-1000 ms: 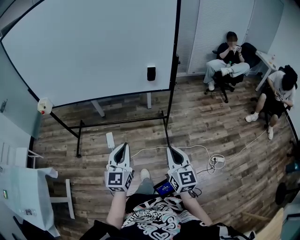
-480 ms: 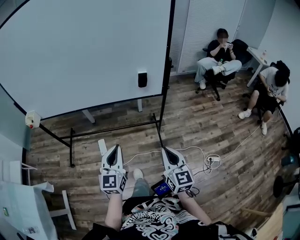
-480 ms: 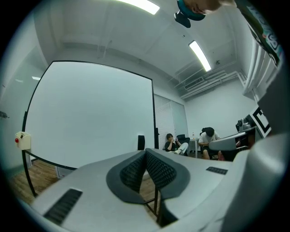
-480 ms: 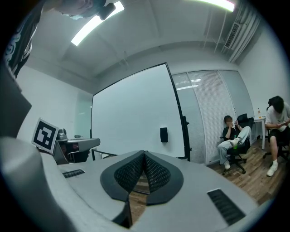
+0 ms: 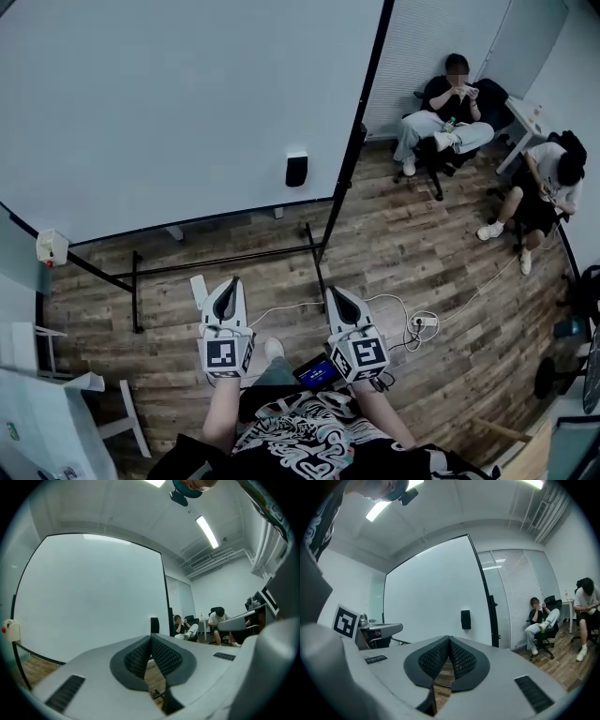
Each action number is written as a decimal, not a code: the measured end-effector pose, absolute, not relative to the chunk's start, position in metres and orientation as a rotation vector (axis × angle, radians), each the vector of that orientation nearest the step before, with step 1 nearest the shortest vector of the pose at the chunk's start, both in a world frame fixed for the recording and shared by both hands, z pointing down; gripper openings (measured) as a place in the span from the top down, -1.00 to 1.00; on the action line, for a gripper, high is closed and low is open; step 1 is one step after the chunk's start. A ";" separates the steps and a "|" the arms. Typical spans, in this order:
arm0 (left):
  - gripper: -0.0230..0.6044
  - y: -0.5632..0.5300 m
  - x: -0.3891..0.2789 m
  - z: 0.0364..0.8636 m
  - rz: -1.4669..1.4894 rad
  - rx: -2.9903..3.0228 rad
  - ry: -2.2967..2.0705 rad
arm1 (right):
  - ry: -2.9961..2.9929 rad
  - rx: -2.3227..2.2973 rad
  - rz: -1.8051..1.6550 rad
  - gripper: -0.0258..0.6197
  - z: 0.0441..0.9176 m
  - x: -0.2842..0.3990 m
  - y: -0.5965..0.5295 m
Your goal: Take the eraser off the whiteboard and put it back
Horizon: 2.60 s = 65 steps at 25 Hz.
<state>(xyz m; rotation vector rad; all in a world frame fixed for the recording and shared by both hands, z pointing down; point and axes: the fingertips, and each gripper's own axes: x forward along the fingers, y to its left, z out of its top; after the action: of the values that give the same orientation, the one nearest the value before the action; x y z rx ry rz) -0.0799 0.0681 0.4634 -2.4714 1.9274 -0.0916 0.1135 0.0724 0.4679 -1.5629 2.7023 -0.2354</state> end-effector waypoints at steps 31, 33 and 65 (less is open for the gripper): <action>0.83 -0.075 -0.096 0.469 -0.059 -2.719 1.626 | 2.630 -1.725 -0.272 0.85 0.471 0.052 -0.050; 0.83 -0.078 -0.099 0.469 -0.077 -2.705 1.631 | 2.627 -1.717 -0.251 0.85 0.468 0.048 -0.053; 0.83 -0.153 -0.100 0.492 -0.291 -2.657 1.662 | 2.655 -1.722 -0.252 0.58 0.488 0.035 -0.167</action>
<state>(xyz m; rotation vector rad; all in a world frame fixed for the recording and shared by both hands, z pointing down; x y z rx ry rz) -0.0995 -0.1532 0.4921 -2.6573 1.6622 -0.2912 0.0354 -0.1674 0.4885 -1.7219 2.6547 -0.2522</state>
